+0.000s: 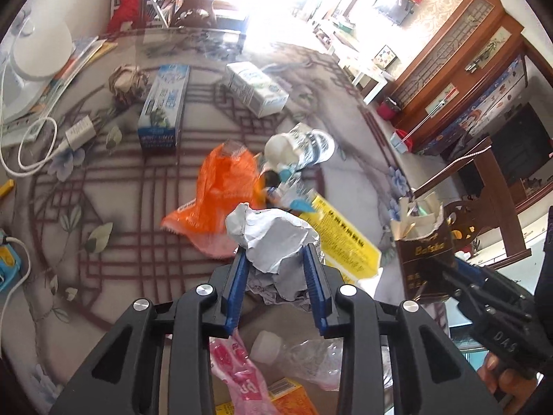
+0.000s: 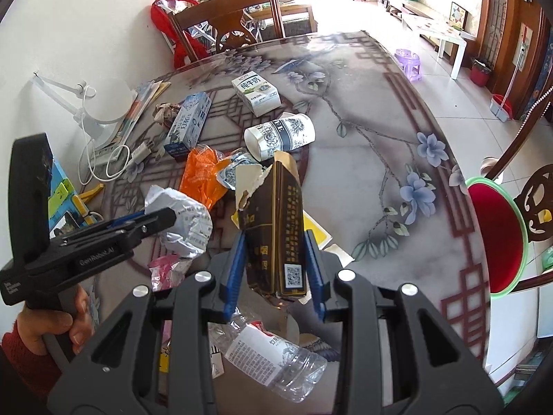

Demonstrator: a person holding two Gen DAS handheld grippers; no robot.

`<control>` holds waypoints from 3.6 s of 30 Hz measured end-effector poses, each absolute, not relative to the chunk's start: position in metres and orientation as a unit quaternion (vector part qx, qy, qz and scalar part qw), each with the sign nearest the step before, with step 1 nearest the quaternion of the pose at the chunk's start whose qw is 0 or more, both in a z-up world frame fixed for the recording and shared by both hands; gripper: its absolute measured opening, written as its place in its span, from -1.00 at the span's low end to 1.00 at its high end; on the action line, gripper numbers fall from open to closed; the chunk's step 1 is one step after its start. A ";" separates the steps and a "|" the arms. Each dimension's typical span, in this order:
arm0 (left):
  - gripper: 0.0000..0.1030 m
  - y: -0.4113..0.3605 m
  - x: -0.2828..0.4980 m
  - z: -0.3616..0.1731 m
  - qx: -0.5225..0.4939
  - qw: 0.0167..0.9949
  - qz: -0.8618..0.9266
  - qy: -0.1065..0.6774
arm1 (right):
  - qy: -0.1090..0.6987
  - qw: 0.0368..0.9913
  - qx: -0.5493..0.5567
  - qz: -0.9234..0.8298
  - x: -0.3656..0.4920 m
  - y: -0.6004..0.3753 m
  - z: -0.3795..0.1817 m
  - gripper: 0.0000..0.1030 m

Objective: Collect trash
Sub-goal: 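Carry the brown box to the red bucket and open the right gripper, then carry the crumpled white foil over the bucket and open the left gripper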

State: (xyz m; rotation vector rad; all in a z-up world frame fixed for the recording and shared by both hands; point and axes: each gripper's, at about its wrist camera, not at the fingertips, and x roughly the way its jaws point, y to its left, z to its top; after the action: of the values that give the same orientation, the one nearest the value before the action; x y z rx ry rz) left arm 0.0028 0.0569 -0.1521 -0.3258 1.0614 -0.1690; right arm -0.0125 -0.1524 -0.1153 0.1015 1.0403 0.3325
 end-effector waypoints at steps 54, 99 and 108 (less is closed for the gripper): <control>-0.42 -0.105 0.044 -0.140 -0.083 0.827 -0.205 0.516 | 0.490 0.849 0.164 -0.113 -0.020 -0.411 -0.141 -0.35; 0.28 -0.310 0.088 -0.131 0.021 0.808 -0.344 0.477 | 0.425 0.853 0.210 -0.219 -0.072 -0.474 -0.108 0.64; 0.38 -0.238 0.075 -0.125 -0.042 0.817 -0.288 0.498 | 0.448 0.856 0.194 -0.166 -0.047 -0.440 -0.112 0.64</control>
State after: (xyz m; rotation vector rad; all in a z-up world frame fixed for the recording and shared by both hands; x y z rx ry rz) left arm 0.0748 -0.2385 -0.1251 -0.0890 1.0627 -0.6147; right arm -0.0468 -0.4400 -0.1124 0.4077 0.9425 -0.3499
